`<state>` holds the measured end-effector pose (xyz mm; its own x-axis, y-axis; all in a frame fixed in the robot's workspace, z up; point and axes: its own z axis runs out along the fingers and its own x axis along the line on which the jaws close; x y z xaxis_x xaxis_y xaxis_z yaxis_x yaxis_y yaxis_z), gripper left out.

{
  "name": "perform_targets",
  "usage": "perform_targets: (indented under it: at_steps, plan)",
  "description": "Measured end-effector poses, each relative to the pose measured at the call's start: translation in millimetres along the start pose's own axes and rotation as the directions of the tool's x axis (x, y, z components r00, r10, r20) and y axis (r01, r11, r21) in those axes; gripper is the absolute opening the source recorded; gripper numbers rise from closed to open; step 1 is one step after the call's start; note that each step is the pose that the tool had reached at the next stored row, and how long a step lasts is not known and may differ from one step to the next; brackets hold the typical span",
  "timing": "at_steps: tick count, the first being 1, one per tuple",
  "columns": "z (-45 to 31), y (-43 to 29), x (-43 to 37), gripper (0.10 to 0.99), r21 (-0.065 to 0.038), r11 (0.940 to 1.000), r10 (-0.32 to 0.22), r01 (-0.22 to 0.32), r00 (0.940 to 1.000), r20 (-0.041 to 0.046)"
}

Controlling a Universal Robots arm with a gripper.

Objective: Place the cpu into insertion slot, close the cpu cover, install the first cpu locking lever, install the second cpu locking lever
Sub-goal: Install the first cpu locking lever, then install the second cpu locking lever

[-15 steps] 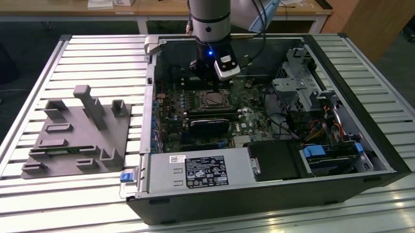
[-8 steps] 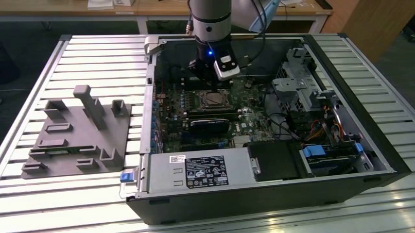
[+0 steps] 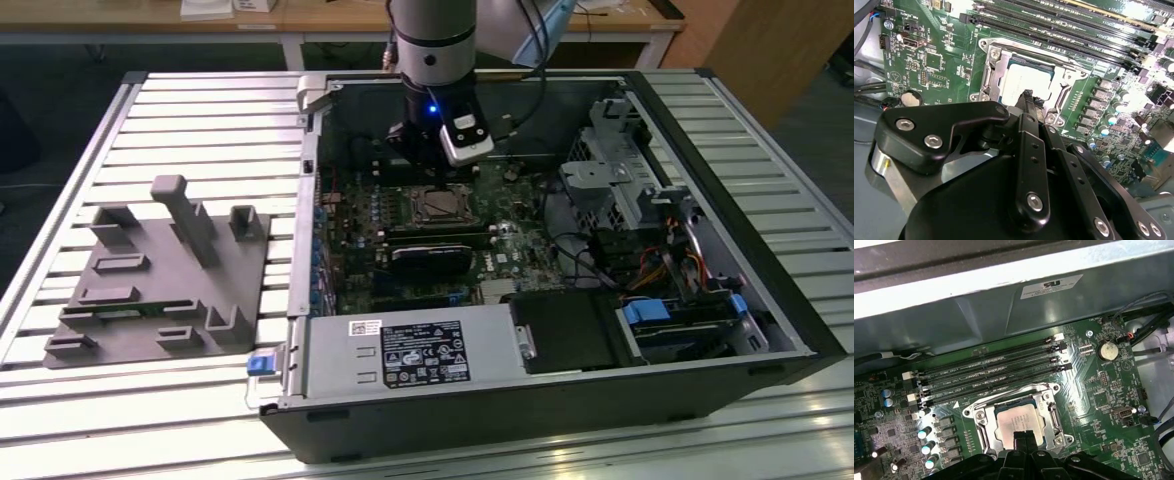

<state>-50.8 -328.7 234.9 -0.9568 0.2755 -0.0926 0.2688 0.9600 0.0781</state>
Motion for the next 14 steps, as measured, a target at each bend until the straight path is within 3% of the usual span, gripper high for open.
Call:
perform_targets:
  at_steps: [14]
  plan:
    - [0.0,0.0,0.0,0.106,0.002,1.0,0.0,0.0,1.0,-0.0086]
